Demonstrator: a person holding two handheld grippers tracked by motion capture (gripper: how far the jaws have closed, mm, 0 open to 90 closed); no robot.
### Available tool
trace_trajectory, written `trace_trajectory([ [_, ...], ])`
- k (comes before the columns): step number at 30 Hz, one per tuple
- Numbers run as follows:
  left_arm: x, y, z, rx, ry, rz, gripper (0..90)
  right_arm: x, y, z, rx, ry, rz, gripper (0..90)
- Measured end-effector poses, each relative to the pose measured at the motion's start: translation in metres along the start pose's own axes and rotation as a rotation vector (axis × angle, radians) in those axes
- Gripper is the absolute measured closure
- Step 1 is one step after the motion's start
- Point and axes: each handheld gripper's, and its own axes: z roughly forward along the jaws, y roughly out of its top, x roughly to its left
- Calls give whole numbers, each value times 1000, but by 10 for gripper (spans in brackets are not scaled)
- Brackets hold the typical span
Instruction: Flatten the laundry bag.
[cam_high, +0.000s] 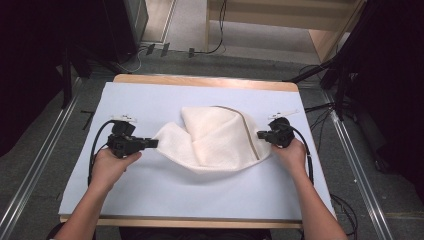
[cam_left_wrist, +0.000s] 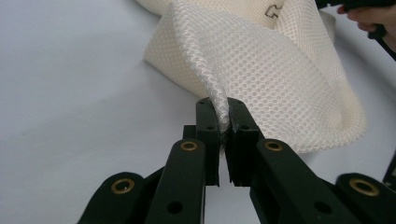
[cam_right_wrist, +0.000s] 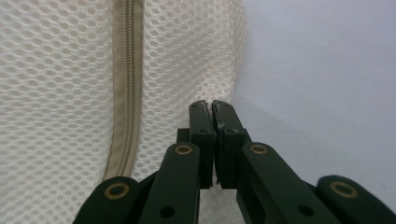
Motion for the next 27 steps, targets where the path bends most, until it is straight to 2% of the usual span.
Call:
trace_trajectory([
  [2,7,0,-7,-24,23,-13,864,0,1,-4,-20,-5,3,898],
  [3,16,-1,-15,-48,41,-37,865,1,2,-16,-70,-19,12,899],
  [4,16,-1,-15,-48,41,-37,866,1,2,-16,-70,-19,12,899],
  [6,24,-4,-24,-64,50,-56,866,5,0,-31,-112,-1,23,899],
  [7,27,-7,-28,-73,48,-67,866,7,-3,-35,-122,2,12,899],
  [8,31,-13,-34,-72,49,-73,866,11,-6,-39,-121,5,3,899],
  [11,32,-20,-37,-60,36,-85,867,18,-14,-46,-108,6,-17,899],
  [14,28,-34,-37,-14,22,-80,866,24,-31,-54,-81,21,-22,899],
  [15,28,-34,-37,-14,22,-80,866,24,-31,-54,-81,21,-22,899],
  [16,27,-41,-36,8,18,-73,866,27,-41,-56,-51,31,-27,898],
  [18,28,-46,-35,20,12,-79,865,28,-49,-57,-25,36,-36,896],
  [21,29,-48,-33,20,-9,-88,854,30,-54,-56,-3,44,-43,885],
  [22,29,-48,-33,20,-14,-83,839,30,-55,-55,-5,49,-51,862],
  [23,27,-47,-34,10,-12,-84,759,30,-53,-57,-29,49,-53,766],
  [24,26,-44,-39,-13,-24,-66,695,29,-52,-59,-43,57,-33,712],
  [25,26,-44,-39,-13,-24,-66,648,29,-52,-59,-43,57,-33,712],
  [26,25,-43,-43,-37,-33,-54,593,26,-50,-64,-91,63,-14,665],
  [27,25,-42,-46,-47,-37,-50,593,26,-50,-64,-91,63,-14,665],
])
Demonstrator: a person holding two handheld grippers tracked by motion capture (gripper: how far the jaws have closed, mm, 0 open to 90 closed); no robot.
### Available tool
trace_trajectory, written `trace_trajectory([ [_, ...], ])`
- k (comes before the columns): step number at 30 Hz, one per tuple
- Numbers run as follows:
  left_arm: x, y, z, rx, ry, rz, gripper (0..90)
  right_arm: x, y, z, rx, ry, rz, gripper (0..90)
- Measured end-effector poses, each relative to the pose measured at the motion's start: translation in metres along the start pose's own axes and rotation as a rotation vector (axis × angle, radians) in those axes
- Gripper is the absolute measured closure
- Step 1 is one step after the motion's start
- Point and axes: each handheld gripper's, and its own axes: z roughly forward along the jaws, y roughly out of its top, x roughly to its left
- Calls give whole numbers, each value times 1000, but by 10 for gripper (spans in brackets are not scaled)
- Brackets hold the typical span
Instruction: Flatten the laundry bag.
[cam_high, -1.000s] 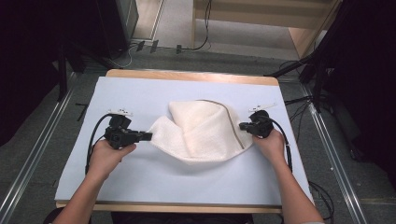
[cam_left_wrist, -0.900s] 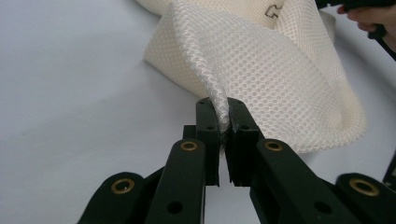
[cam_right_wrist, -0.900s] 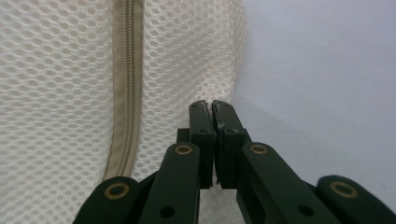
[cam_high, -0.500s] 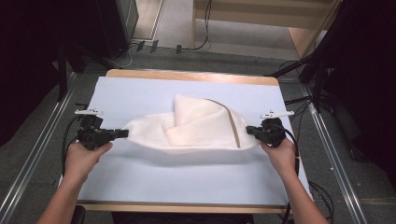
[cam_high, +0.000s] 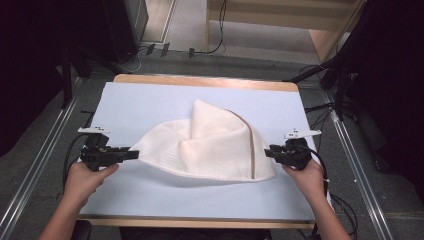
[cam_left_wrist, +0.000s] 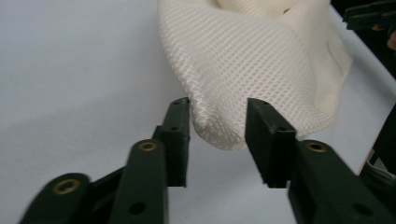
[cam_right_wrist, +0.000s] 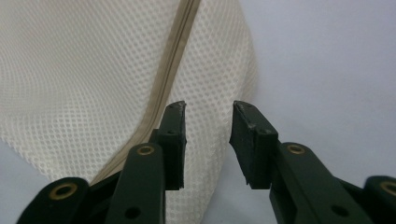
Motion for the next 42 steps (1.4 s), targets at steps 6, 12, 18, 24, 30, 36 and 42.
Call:
trace_trajectory([
  [6,1,12,-18,-50,1,7,476,-2,8,-5,-57,-6,12,630],
  [12,1,44,-4,-31,44,62,482,3,36,11,-77,-5,8,576],
  [18,11,63,28,20,52,69,490,3,57,31,-79,-18,-3,523],
  [24,19,80,62,64,61,90,491,5,72,50,-73,-32,8,444],
  [30,32,93,90,75,68,82,497,7,81,63,-78,-43,0,423],
  [36,38,94,117,144,67,84,530,6,81,75,-51,-25,33,437],
  [42,42,91,129,179,15,38,746,2,75,80,-21,30,86,591],
])
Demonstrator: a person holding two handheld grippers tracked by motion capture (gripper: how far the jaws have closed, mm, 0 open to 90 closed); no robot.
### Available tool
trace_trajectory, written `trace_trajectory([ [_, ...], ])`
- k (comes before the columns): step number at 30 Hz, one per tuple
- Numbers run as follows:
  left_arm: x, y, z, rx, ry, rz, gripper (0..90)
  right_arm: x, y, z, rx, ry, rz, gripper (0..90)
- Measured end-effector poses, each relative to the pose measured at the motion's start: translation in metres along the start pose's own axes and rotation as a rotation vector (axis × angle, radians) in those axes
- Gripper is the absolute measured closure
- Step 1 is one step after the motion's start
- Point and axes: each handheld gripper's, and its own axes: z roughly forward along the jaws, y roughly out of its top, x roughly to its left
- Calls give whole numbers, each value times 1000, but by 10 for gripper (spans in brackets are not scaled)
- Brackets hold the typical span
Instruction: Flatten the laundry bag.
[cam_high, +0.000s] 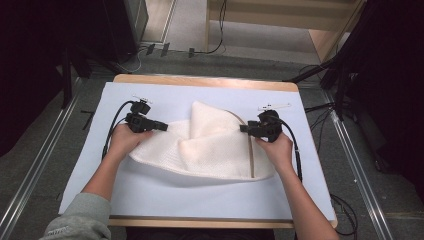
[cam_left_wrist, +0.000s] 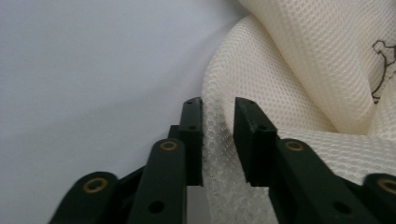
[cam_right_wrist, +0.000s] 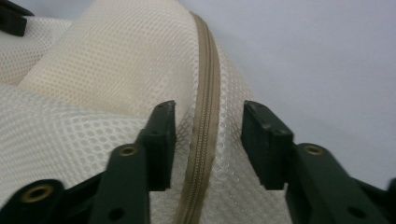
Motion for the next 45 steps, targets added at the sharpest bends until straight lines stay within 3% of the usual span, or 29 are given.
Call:
trace_trajectory([
  [1,-1,0,1,4,4,1,818,2,-1,1,18,5,-16,662],
  [2,-1,0,1,7,3,5,846,4,-2,2,27,0,-20,662],
  [5,-3,-1,0,14,3,14,878,6,-2,2,44,-5,-40,771],
  [8,-4,-1,-3,4,7,20,892,10,-1,1,51,-18,-65,810],
  [13,-5,-1,-17,-27,5,25,895,11,2,-12,15,-24,-74,811],
  [17,-6,-3,-31,-57,32,32,894,13,4,-20,-6,-37,-91,811],
  [20,-1,-6,-40,-96,30,9,894,15,5,-26,-20,-46,-98,810],
  [28,9,-13,-55,-136,48,-32,894,13,5,-39,-45,-59,-108,805],
  [34,17,-19,-66,-157,76,-61,894,7,3,-45,-52,-69,-88,803],
  [38,20,-23,-70,-170,71,-78,893,5,2,-46,-57,-60,-73,801],
  [41,20,-28,-74,-167,77,-76,894,7,0,-47,-56,-56,-72,801],
  [45,20,-37,-81,-183,62,-102,893,14,-7,-49,-45,-47,-77,800],
])
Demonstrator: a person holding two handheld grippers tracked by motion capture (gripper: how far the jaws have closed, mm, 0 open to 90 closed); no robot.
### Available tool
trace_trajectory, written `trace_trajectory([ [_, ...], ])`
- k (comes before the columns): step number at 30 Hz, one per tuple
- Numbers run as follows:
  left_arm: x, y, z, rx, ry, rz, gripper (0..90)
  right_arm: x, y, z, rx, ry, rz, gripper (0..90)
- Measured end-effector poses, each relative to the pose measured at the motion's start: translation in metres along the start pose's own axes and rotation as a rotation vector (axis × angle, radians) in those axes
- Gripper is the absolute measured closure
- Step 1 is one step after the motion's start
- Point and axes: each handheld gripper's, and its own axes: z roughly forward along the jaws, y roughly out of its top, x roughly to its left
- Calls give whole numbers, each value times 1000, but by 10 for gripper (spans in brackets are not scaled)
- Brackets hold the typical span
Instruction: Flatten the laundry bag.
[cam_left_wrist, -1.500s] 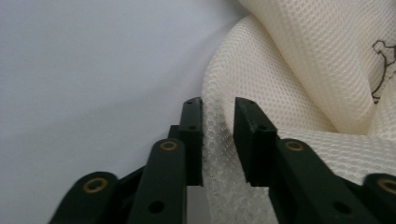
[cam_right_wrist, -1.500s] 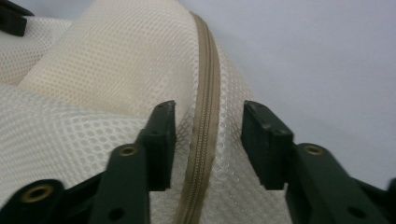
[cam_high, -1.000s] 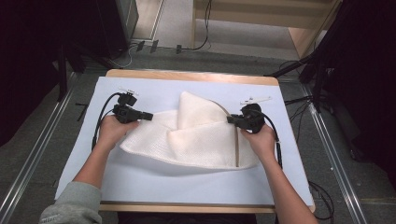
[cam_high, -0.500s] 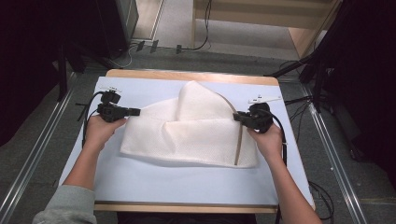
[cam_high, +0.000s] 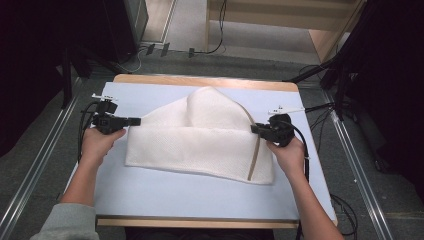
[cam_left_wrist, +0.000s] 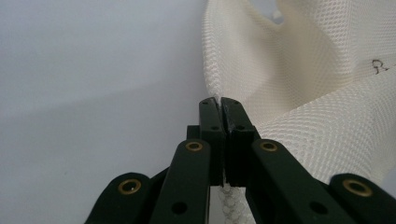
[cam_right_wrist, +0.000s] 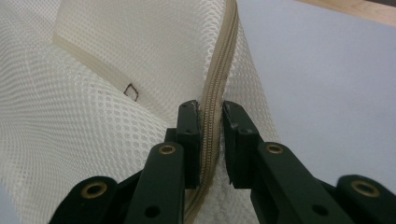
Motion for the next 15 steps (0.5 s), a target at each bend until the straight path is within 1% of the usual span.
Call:
trace_trajectory([
  [2,0,-6,-3,5,-2,-7,893,4,-5,-2,7,6,-2,798],
  [6,-5,-16,-8,8,0,-4,892,10,-15,-7,17,11,-3,795],
  [10,-9,-24,-11,19,-1,-1,889,13,-24,-9,25,7,-16,784],
  [13,-11,-29,-12,29,-6,-7,888,13,-27,-11,25,11,-2,783],
  [14,-13,-35,-11,47,-2,-8,888,14,-30,-10,40,8,1,784],
  [15,-13,-35,-11,47,-2,-8,888,14,-31,-9,49,5,4,783],
])
